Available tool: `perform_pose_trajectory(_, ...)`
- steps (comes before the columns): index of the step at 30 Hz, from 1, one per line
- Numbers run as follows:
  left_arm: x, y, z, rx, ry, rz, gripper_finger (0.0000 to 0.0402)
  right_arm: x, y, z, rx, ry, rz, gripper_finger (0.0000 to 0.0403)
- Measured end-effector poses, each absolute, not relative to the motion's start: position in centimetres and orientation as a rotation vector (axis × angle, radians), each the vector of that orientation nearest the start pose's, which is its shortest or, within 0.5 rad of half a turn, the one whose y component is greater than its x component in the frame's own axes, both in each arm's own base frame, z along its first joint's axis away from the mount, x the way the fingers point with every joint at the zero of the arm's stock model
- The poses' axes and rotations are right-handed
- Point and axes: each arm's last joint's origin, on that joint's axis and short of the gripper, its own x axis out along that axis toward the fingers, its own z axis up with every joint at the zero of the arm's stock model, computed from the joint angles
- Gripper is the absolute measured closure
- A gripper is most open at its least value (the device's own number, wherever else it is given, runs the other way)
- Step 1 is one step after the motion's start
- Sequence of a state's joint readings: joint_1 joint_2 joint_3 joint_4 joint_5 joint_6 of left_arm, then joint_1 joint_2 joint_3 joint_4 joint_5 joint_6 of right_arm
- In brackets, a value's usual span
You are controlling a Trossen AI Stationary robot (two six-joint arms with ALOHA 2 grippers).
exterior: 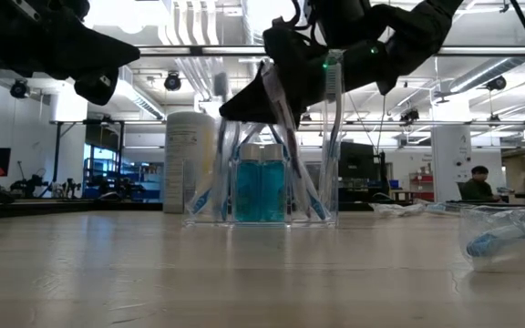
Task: Pick & Place toothbrushing station
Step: Put the blue toothbrush into the transparent organizer
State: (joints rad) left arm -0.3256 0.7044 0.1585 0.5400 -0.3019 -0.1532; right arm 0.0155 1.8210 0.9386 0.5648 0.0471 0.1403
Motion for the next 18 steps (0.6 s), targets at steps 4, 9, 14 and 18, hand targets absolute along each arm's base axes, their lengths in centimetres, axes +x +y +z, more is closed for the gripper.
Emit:
perform_pose_trajectory(4, 15.0, -4.1, 19.8, -0.175, 0.010, -0.023, 0.0392, 37.8, 0.6, 17.5, 0.166, 0.349, -0.057, 0.0276)
perform_pose_trajectory(9, 15.0, -4.1, 19.8, -0.214, 0.007, -0.023, 0.0392, 37.6, 1.4, 18.4, 0.174, 0.327, -0.035, 0.0218)
perform_pose_trajectory(14, 15.0, -4.1, 19.8, -0.219, 0.006, -0.024, 0.0392, 36.6, 1.6, 20.8, 0.170, 0.297, -0.029, 0.0192)
perform_pose_trajectory(18, 15.0, -4.1, 19.8, -0.220, 0.003, -0.024, 0.0392, 35.4, 1.5, 23.5, 0.162, 0.259, -0.029, 0.0187)
